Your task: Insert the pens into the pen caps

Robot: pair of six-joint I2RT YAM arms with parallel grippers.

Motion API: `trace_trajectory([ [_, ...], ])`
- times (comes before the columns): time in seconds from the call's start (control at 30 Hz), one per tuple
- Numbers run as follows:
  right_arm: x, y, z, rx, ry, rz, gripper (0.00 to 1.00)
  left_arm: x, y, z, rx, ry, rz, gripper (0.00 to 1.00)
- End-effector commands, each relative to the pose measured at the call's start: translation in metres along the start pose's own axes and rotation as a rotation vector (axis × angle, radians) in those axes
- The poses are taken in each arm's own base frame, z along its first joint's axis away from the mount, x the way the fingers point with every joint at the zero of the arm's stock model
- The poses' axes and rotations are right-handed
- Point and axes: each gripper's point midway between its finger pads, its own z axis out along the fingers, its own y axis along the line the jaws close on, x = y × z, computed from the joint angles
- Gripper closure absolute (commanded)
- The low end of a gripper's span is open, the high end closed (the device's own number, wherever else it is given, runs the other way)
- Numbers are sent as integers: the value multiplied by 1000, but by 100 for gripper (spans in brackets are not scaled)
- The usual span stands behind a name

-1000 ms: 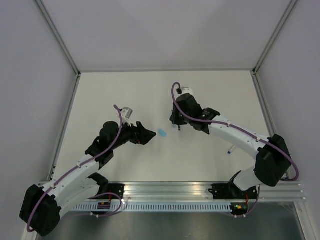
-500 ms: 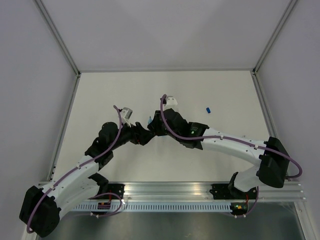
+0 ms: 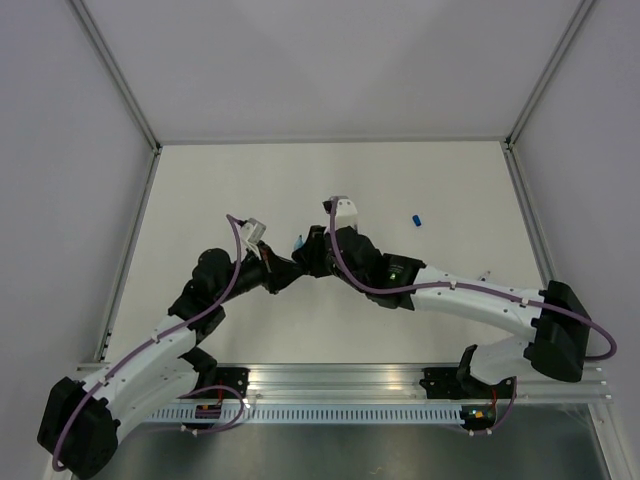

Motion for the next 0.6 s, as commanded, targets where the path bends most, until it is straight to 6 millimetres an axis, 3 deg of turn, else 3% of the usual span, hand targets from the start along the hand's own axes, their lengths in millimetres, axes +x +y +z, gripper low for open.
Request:
trace_trajectory([
  [0.0,-33,26,-25,-142,-124,-26,64,-13,-41,-10,204,-49,41,98],
  [0.13,-35,21,-42,-200,-167,-102,60,-12,-68,-22,345,-42,49,98],
  [0.3,-41,15,-54,-206,-203,-153,64,-11,-81,-28,423,-43,57,98],
  [0.43,-36,30,-61,-309,-189,-206,65,-7,-92,-31,494,-8,36,98],
  [0.57,-28,38,-63,-384,-186,-217,75,-7,-102,-37,547,4,31,98],
])
